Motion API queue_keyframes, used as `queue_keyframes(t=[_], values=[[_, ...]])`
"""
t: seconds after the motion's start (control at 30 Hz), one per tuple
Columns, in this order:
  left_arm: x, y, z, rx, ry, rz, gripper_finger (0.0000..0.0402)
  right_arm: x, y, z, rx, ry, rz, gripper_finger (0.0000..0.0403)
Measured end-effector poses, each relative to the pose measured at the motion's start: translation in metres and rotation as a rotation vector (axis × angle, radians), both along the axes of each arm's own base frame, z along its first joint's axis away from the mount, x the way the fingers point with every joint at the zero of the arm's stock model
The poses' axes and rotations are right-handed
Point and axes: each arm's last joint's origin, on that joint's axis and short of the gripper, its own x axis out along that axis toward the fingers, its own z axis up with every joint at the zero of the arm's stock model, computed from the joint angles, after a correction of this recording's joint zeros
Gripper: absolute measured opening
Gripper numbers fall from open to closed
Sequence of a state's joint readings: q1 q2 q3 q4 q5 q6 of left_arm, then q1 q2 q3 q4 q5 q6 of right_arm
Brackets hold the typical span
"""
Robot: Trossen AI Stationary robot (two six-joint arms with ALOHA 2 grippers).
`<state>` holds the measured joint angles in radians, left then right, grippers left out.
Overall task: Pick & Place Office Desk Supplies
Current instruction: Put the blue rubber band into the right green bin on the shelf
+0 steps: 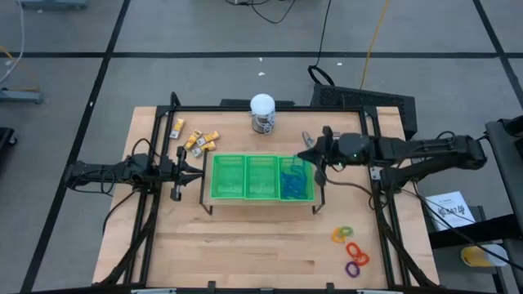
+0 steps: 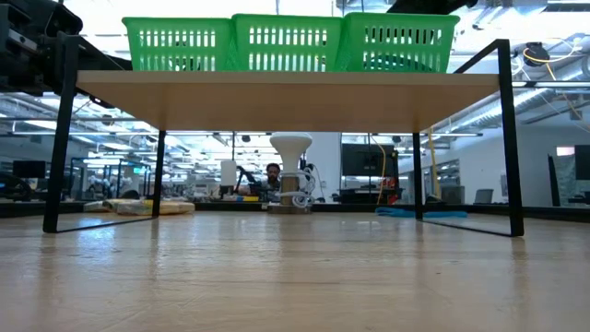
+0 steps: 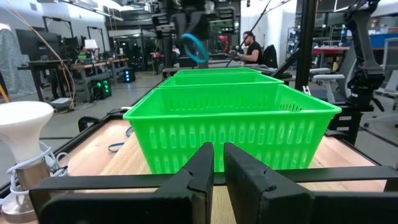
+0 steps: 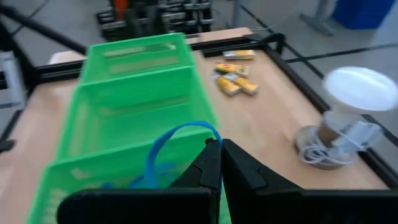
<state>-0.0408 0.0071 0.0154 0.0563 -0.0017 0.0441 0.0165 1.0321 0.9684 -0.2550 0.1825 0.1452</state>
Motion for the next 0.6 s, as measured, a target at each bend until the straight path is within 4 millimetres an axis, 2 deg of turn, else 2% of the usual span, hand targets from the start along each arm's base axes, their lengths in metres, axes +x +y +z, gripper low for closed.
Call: queue_keyframes(t=[0.33, 0.6], values=[[0.000, 0.000, 0.000, 0.000, 0.000, 0.000, 0.0045, -0.002, 0.029, 0.000, -0.001, 0.000, 0.132, 0.0000], [0.000, 0.000, 0.000, 0.000, 0.000, 0.000, 0.0045, -0.003, 0.035, 0.000, -0.002, 0.001, 0.159, 0.0000]])
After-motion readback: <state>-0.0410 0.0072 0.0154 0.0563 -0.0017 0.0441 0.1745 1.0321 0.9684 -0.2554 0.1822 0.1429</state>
